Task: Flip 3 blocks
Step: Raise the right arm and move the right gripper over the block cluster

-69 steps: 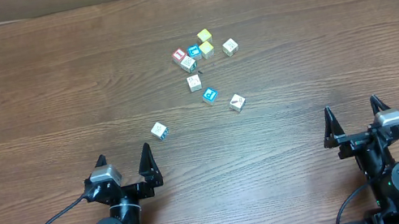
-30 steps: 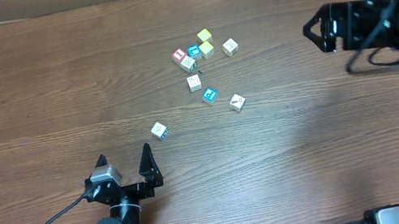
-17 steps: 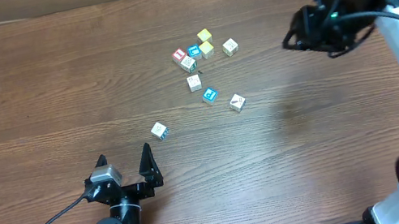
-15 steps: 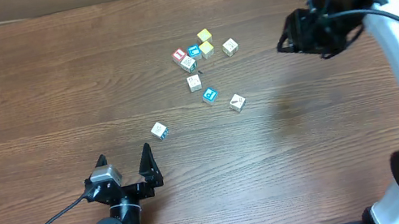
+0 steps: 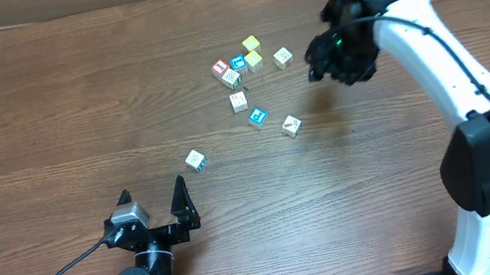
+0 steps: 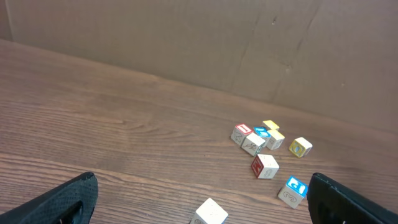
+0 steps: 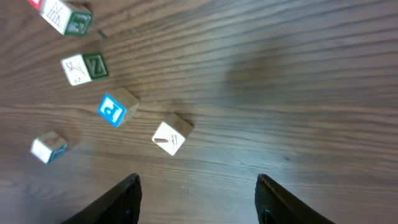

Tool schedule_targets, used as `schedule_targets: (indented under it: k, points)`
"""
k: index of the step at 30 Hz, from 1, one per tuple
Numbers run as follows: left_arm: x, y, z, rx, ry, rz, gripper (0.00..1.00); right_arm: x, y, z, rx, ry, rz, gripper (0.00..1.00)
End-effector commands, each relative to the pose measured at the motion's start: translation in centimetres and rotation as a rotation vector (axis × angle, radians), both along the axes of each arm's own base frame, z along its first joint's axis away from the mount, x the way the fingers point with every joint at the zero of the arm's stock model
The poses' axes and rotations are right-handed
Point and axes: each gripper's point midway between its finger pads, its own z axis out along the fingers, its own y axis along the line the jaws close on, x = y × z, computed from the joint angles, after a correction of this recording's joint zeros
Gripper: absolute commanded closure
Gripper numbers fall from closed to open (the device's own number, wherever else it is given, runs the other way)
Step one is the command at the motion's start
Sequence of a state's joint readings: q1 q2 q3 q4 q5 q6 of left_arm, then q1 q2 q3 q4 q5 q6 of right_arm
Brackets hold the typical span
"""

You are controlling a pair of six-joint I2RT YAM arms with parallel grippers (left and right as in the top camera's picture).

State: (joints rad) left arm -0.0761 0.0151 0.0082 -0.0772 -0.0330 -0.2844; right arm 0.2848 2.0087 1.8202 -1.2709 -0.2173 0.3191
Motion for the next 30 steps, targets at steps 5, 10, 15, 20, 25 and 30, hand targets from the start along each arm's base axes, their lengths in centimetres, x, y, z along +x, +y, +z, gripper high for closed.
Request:
schedule_targets:
  k: [5, 10, 15, 20, 25, 30]
  points:
    - [0.0, 0.0, 0.1, 0.014, -0.009, -0.004, 0.0, -1.7, 4.1, -5.7, 0.0, 0.038, -0.055, 0.4]
    - [0.0, 0.0, 0.1, 0.014, -0.009, -0.004, 0.01, -2.4, 5.4, -8.8, -0.042, 0.007, -0.126, 0.38]
    - [0.0, 0.0, 0.1, 0.014, -0.009, -0.004, 0.0, -2.5, 5.9, -11.1, -0.072, -0.05, -0.19, 0.4]
    - [0.0, 0.0, 0.1, 0.014, -0.009, -0.004, 0.0, -2.3, 6.0, -11.6, -0.098, -0.089, -0.193, 0.52]
    - [0.0, 0.0, 0.1, 0.014, -0.009, -0.004, 0.0, -2.0, 5.1, -11.6, -0.143, -0.111, -0.199, 0.57]
    - [0.0, 0.0, 0.1, 0.014, -0.009, -0.004, 0.0, -1.7, 4.9, -11.5, -0.165, -0.139, -0.15, 0.6]
